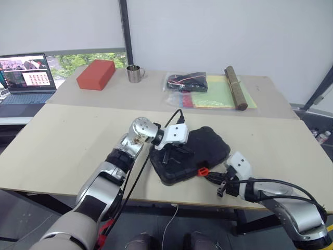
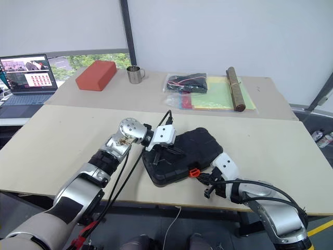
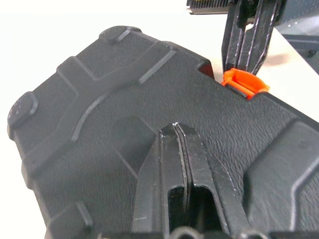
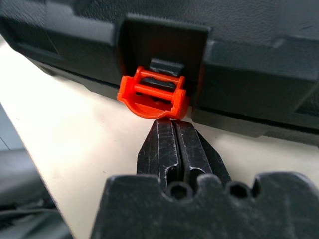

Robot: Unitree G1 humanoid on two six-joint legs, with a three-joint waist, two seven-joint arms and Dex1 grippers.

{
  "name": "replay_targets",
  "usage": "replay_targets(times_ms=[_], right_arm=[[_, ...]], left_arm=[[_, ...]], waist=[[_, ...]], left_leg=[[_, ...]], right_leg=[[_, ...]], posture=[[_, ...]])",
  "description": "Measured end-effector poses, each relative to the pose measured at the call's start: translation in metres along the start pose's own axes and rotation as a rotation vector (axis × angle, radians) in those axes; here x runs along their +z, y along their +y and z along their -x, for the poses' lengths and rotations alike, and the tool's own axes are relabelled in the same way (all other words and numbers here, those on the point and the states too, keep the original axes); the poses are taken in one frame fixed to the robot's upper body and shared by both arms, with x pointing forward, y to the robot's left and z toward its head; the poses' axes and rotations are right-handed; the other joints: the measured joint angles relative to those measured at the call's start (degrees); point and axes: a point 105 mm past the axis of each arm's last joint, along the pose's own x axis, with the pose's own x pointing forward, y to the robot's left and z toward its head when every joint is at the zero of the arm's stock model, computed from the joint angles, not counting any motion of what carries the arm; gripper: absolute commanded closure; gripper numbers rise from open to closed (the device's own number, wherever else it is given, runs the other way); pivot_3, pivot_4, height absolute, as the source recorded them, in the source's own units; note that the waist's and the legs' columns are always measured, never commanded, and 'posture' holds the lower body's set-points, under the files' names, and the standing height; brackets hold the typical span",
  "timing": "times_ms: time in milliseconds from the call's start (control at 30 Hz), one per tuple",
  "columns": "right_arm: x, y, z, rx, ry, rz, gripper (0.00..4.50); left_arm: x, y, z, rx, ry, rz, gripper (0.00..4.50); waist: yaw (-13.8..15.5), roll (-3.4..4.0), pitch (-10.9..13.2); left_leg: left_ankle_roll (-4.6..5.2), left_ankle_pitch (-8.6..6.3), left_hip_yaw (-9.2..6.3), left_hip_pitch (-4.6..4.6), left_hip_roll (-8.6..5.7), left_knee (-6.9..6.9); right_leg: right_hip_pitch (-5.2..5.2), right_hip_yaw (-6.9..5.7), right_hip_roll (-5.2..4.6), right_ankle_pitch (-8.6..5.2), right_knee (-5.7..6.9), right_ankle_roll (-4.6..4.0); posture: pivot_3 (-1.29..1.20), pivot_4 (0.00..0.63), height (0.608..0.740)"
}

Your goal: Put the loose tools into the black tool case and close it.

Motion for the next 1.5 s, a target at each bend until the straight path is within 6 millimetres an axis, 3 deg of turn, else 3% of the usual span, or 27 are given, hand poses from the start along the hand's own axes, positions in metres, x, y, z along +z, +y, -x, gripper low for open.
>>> replay_targets(times_ms=[367,500,567,633,767,1000,1133,1300,1500], right_arm=[[0.008,0.003,-0.004,0.014,-0.037,-0.08,4.5],[0.014,0.013,0.01,0.053,-0.004,0.036,4.5],[0.004,0.023,0.011,0.098,0.029,0.048,4.5],[-0.005,0.028,0.006,0.117,0.054,0.04,4.5],[-0.004,0.023,-0.011,0.09,0.019,0.044,4.5],[0.001,0.017,-0.023,0.049,-0.038,0.045,4.5],[0.012,0.019,-0.014,0.061,-0.076,0.055,4.5],[0.048,0.012,-0.002,0.021,-0.182,0.182,4.5],[0.044,0.011,0.0,0.037,-0.159,0.19,4.5]], left_arm=[[0.0,0.002,-0.001,0.009,0.0,-0.003,4.46],[0.0,0.001,-0.002,0.004,-0.002,-0.004,4.46],[0.001,0.0,-0.003,-0.001,-0.003,-0.006,4.46],[0.001,0.0,-0.003,-0.001,-0.004,-0.009,4.46],[0.0,0.0,-0.003,-0.001,-0.003,-0.01,4.46],[0.0,0.0,0.0,-0.004,0.007,-0.041,4.46],[-0.001,-0.002,0.0,-0.014,0.043,-0.148,4.46],[-0.002,-0.005,-0.004,-0.032,0.062,-0.208,4.46],[0.0,-0.005,-0.007,-0.044,0.06,-0.227,4.46]], waist=[[-0.3,0.0,0.0],[-0.1,0.0,0.0],[0.1,-0.05,0.0],[0.1,-0.05,0.0],[0.2,-0.06,0.0],[0.2,-0.06,0.0],[0.0,-0.06,0.0],[0.2,-0.04,-0.2],[0.5,-0.1,-0.3]], left_leg=[[0.0,0.01,0.0,-0.04,0.0,0.0],[0.0,0.0,-0.03,0.0,0.0,-0.08],[0.04,-0.03,-0.1,0.01,0.0,-0.09],[0.07,-0.04,-0.1,-0.01,-0.01,-0.08],[0.05,-0.05,-0.1,0.0,-0.02,-0.07],[0.01,-0.03,-0.1,-0.03,-0.02,-0.08],[-0.1,-0.08,-0.1,0.0,-0.02,-0.08],[-0.27,-0.27,-0.15,0.2,-0.01,-0.09],[-0.08,-0.33,-0.18,0.23,-0.03,-0.1]], right_leg=[[-0.06,0.0,0.0,0.01,0.02,0.0],[0.0,-0.01,0.01,-0.01,-0.04,0.0],[0.06,-0.05,0.03,-0.03,-0.1,0.02],[0.05,-0.04,0.01,-0.03,-0.13,0.02],[0.05,-0.07,-0.02,-0.27,-0.14,0.44],[0.03,-0.08,-0.03,-0.03,-0.13,0.04],[0.04,-0.07,-0.04,-0.02,-0.13,0.04],[0.11,-0.11,-0.05,-0.26,-0.16,0.44],[0.16,-0.12,-0.09,-0.19,-0.19,0.27]], posture=[[0.0,0.15,0.736],[0.0,0.15,0.736],[0.0,0.15,0.736],[0.0,0.15,0.736],[0.0,0.15,0.736],[0.0,0.15,0.736],[0.0,0.15,0.736],[0.0,0.15,0.736],[0.0,0.15,0.736]])
